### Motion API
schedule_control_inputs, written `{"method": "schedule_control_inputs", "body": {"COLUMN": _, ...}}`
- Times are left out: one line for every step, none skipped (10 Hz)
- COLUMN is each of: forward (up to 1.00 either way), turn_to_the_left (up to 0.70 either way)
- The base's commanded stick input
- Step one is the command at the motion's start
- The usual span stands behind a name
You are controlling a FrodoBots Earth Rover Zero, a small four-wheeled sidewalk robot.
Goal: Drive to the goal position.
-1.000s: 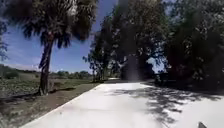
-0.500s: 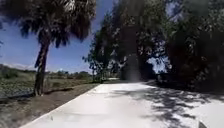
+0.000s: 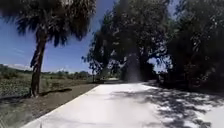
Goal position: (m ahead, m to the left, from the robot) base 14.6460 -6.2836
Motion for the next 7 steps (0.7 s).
{"method": "schedule_control_inputs", "body": {"forward": 0.45, "turn_to_the_left": 0.00}}
{"method": "schedule_control_inputs", "body": {"forward": 0.45, "turn_to_the_left": 0.00}}
{"method": "schedule_control_inputs", "body": {"forward": 0.45, "turn_to_the_left": 0.00}}
{"method": "schedule_control_inputs", "body": {"forward": 0.45, "turn_to_the_left": 0.00}}
{"method": "schedule_control_inputs", "body": {"forward": 0.45, "turn_to_the_left": 0.00}}
{"method": "schedule_control_inputs", "body": {"forward": 0.45, "turn_to_the_left": 0.00}}
{"method": "schedule_control_inputs", "body": {"forward": 0.45, "turn_to_the_left": 0.00}}
